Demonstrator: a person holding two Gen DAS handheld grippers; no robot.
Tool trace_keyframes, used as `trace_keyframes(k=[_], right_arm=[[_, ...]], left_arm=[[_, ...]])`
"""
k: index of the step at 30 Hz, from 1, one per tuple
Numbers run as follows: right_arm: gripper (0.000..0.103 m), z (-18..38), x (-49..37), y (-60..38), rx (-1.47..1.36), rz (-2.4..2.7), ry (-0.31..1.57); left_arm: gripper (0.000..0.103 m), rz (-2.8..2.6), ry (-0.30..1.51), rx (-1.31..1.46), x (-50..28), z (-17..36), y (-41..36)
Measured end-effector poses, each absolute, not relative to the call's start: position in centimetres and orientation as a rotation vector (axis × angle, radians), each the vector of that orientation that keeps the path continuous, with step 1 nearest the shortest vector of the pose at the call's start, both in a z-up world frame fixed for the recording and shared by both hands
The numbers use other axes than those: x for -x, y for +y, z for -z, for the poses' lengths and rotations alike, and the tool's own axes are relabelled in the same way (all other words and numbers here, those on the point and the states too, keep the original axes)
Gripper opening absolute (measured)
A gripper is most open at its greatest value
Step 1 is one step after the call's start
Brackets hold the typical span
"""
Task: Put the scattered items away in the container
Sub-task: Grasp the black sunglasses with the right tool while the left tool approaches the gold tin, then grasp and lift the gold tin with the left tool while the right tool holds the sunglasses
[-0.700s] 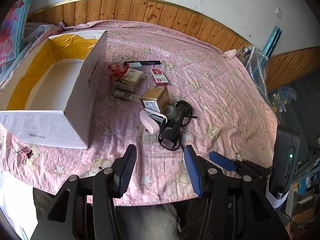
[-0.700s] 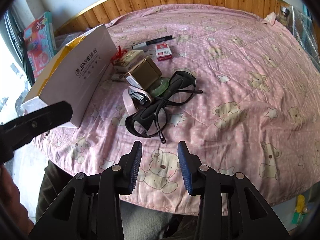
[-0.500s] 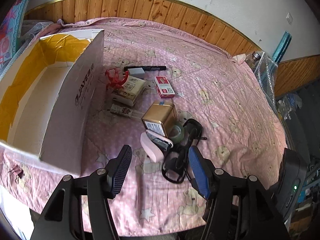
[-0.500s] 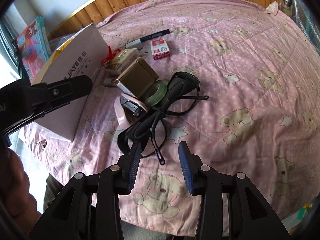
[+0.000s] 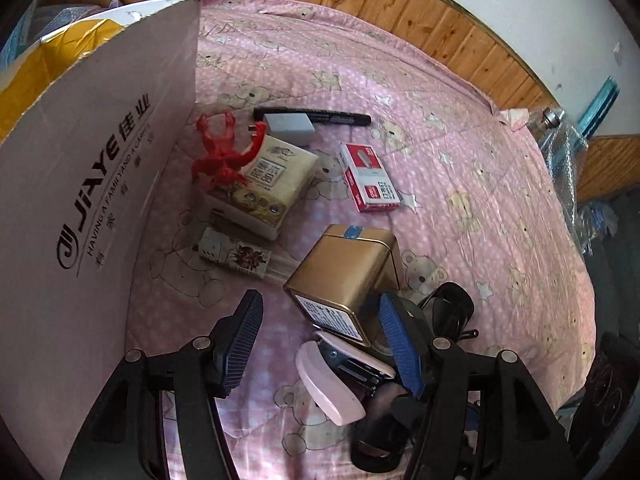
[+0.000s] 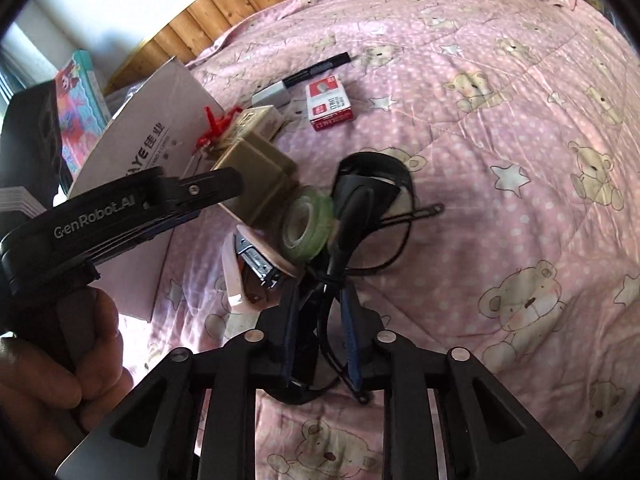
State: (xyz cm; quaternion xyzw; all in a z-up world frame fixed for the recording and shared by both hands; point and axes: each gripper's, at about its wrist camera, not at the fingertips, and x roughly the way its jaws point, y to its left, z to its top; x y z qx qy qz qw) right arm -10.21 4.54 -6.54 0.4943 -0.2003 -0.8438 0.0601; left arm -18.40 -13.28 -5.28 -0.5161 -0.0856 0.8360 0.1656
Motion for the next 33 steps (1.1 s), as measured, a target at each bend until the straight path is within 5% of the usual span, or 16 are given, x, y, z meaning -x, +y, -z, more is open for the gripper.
trace_keyframes(k=[14, 19, 23, 26, 28, 31, 33], right_arm=[[0.017, 7.5, 10.9, 7.6, -1.513, 2.570, -0.637], [0.014, 6.6, 9.7, 9.8, -1.484, 2.611, -0.678], [0.015, 6.6, 8.7, 11.6, -1.518, 2.633, -0.684], [0.021, 7.2, 8.8, 11.8, -1.535, 2.630, -0.677], [0.025, 7.4, 9.1, 11.6, -1.536, 2.633, -0.670], [0.029, 7.7, 9.3, 11.1, -1.539, 2.641, -0.605], [0.022, 7.6, 8.9, 11.6, -1.522, 2.640, -0.617]], left_arm=[[0.059, -2.335, -0.061, 1.392, 19.8, 5.4, -10.2], [0.025, -2.374, -0.046, 1.325, 19.6, 3.6, -10.5], [0.029, -2.361, -0.062, 1.332, 19.4, 3.0, -11.3], [0.054, -2.334, -0.051, 1.358, 19.5, 3.5, -10.6], [0.061, -2.312, -0.015, 1.355, 19.3, 3.8, -9.5], [0.060, -2.363, 0.074, 1.422, 19.8, 5.4, -8.7], [0.059, -2.395, 0.011, 1.413, 19.8, 5.7, -9.6]])
